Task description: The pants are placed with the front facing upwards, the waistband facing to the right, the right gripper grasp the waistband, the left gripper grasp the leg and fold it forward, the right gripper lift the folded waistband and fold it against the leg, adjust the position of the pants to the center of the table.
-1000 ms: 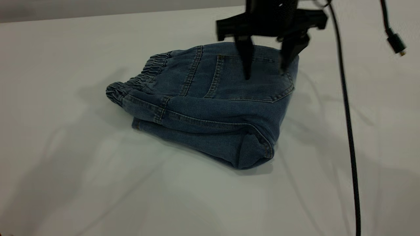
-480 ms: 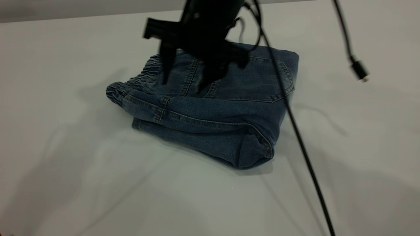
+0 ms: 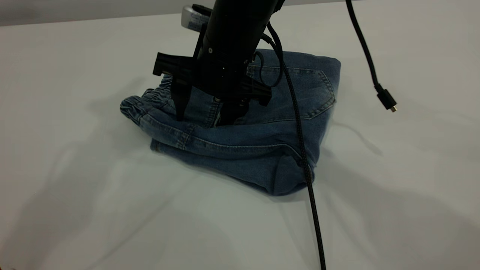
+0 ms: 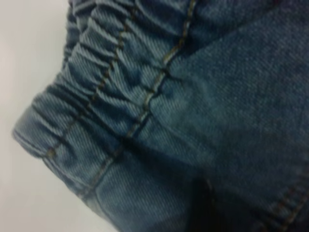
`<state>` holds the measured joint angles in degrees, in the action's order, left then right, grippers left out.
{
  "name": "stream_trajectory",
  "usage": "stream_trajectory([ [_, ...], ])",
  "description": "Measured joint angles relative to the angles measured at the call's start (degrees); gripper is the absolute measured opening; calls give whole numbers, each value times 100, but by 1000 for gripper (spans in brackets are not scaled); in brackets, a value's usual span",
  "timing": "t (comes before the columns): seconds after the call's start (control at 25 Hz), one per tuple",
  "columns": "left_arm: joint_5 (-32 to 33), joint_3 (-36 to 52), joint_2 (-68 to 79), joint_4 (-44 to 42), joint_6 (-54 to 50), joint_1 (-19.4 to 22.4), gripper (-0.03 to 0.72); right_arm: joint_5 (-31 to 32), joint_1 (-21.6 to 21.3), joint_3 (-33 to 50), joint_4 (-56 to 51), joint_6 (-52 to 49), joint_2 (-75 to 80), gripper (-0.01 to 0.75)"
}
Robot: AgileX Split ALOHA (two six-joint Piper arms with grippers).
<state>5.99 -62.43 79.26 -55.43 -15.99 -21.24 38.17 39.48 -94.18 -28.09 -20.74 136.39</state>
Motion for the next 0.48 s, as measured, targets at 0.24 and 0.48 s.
stream_trajectory([
  [0.24,-5,0,0,0,0,0,442,895,0,0,-5,818,0,408],
  [0.48,-11,0,0,0,0,0,442,1701,0,0,-5,1600,0,408],
])
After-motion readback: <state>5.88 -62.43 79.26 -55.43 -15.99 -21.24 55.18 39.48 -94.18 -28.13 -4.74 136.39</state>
